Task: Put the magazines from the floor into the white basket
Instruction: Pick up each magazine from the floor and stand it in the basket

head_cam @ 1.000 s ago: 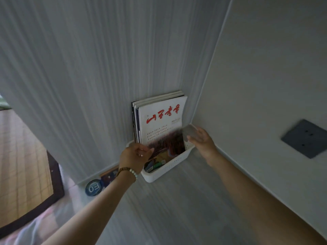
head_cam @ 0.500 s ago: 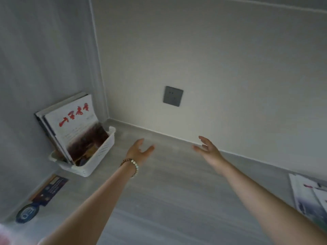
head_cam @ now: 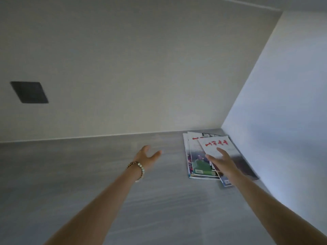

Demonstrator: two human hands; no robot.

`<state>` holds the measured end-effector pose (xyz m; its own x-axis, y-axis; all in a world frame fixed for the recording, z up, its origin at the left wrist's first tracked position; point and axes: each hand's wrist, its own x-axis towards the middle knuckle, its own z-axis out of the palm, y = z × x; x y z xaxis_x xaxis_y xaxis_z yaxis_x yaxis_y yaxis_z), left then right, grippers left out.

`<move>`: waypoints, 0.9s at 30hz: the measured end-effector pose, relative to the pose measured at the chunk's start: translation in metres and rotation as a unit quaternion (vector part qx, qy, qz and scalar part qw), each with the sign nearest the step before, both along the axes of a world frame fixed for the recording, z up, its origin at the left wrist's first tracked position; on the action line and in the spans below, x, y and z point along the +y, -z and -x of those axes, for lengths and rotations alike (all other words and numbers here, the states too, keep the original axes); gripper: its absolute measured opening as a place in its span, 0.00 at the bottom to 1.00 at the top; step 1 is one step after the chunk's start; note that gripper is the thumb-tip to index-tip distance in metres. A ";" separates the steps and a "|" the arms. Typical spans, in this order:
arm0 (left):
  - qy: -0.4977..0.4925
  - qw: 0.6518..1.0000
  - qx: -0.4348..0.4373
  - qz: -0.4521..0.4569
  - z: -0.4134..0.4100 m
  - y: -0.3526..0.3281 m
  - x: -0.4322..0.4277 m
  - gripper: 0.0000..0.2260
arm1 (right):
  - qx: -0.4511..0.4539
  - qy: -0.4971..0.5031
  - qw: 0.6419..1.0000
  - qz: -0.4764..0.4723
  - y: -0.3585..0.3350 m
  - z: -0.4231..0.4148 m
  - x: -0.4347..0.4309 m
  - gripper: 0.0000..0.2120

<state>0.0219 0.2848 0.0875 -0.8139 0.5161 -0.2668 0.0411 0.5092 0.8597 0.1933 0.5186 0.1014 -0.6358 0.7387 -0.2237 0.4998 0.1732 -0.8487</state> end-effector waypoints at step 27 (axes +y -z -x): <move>-0.102 0.959 -0.264 0.017 -0.109 0.123 0.322 0.16 | -0.067 0.068 0.992 0.088 0.146 -0.085 0.239 0.36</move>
<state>0.1305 0.6071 -0.0351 -0.6436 0.3444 -0.6835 -0.4994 0.4878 0.7160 0.2782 0.7572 -0.0447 -0.4895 0.7575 -0.4318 0.6182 -0.0478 -0.7846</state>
